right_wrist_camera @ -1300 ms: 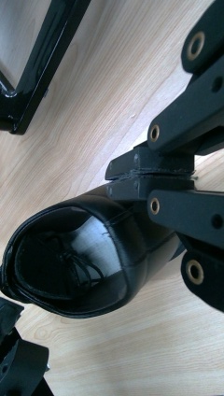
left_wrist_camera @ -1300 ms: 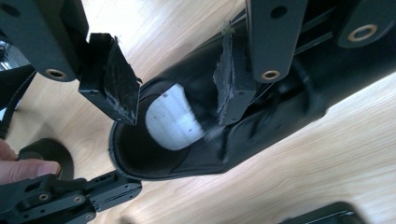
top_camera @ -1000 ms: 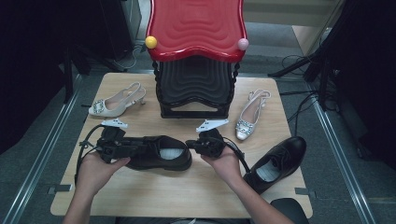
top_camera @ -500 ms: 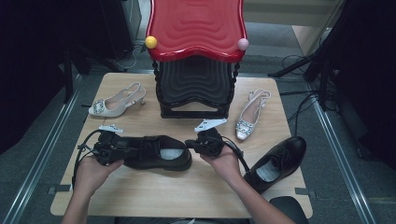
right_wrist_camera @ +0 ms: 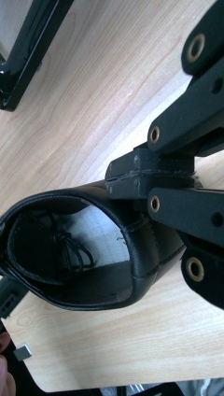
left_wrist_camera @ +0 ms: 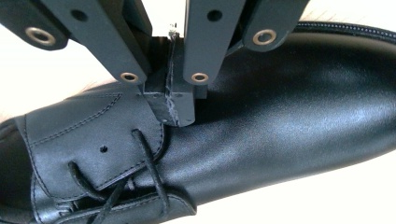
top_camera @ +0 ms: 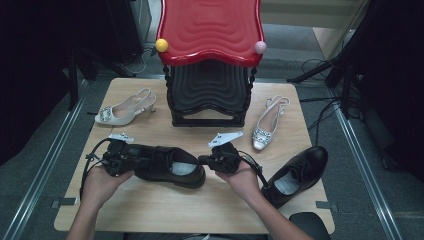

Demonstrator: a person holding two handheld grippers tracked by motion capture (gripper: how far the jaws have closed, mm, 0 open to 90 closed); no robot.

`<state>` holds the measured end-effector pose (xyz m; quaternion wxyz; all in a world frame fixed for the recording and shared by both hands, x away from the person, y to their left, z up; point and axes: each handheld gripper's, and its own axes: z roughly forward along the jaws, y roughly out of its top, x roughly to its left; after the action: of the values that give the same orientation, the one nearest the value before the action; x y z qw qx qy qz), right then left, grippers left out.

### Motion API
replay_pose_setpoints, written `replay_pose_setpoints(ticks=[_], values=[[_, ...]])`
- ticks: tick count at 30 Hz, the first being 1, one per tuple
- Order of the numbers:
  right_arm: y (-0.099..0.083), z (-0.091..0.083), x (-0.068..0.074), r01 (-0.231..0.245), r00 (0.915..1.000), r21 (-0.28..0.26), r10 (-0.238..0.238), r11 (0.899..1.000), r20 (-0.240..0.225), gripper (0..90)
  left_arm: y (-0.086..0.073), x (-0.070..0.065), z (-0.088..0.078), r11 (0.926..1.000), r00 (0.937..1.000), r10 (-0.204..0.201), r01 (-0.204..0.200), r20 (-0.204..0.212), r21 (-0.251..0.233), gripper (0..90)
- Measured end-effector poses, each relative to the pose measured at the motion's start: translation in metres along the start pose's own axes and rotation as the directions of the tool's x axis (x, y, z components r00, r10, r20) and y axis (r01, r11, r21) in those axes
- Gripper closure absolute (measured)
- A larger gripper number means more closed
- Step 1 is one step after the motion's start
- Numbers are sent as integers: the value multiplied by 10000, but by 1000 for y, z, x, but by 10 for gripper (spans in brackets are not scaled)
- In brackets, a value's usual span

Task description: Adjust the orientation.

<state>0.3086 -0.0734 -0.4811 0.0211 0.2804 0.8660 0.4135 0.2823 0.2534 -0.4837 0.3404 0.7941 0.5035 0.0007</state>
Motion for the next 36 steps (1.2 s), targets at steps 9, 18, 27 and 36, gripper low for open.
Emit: replay_pose_setpoints(ticks=[9, 18, 27, 36], values=[[-6, -4, 6, -113, 9999, 62, 114, 9999, -89, 900, 7, 0, 6, 9999, 10000, 96, -96, 12, 104, 900], [-12, -11, 10, -208, 9993, 147, 212, 9997, -303, 900, 16, -3, 14, 9994, 9995, 321, -321, 8, 161, 900], [-20, -16, 13, -447, 9973, 159, 455, 9989, -568, 900, 26, -5, 21, 9982, 9984, 539, -542, 158, 245, 900], [-27, -21, 19, -436, 9957, 211, 452, 9988, -806, 900, 36, -7, 30, 9964, 9965, 783, -792, 291, 313, 900]])
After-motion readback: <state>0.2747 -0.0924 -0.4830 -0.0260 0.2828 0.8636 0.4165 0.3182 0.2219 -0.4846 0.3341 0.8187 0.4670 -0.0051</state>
